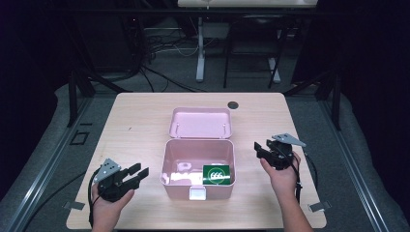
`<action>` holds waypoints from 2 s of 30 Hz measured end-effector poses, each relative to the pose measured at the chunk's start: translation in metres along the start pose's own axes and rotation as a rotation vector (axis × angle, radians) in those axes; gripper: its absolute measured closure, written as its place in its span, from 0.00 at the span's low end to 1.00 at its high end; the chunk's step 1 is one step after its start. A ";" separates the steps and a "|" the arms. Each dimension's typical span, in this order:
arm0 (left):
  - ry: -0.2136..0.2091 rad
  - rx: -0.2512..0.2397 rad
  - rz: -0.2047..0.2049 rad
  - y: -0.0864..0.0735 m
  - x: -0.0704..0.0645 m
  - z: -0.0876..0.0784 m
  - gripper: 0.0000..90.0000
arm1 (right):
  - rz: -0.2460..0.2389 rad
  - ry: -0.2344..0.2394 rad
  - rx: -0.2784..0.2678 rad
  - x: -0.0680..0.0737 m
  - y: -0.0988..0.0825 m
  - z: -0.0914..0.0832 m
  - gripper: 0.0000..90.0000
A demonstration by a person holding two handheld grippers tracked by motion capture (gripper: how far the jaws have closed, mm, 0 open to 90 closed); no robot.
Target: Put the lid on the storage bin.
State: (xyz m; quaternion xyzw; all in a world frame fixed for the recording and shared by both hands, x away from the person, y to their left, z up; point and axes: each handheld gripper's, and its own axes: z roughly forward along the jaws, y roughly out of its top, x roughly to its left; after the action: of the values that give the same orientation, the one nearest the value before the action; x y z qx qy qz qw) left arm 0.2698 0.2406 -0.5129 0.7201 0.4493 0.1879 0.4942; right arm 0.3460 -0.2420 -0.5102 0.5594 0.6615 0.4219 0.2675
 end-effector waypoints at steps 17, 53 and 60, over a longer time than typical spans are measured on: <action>-0.003 -0.013 -0.002 0.003 -0.001 -0.002 0.66 | 0.021 0.021 0.015 0.000 0.001 0.000 0.55; -0.078 -0.019 0.037 0.019 -0.024 -0.002 0.67 | -0.029 0.118 0.104 0.039 0.071 0.023 0.62; -0.091 -0.018 0.045 0.020 -0.030 0.001 0.68 | -0.034 0.105 0.131 0.042 0.084 0.035 0.63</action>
State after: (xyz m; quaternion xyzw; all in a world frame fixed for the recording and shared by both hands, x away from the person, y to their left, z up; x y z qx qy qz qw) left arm 0.2642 0.2130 -0.4905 0.7334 0.4083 0.1699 0.5164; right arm 0.4087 -0.1911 -0.4508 0.5416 0.7101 0.4018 0.2024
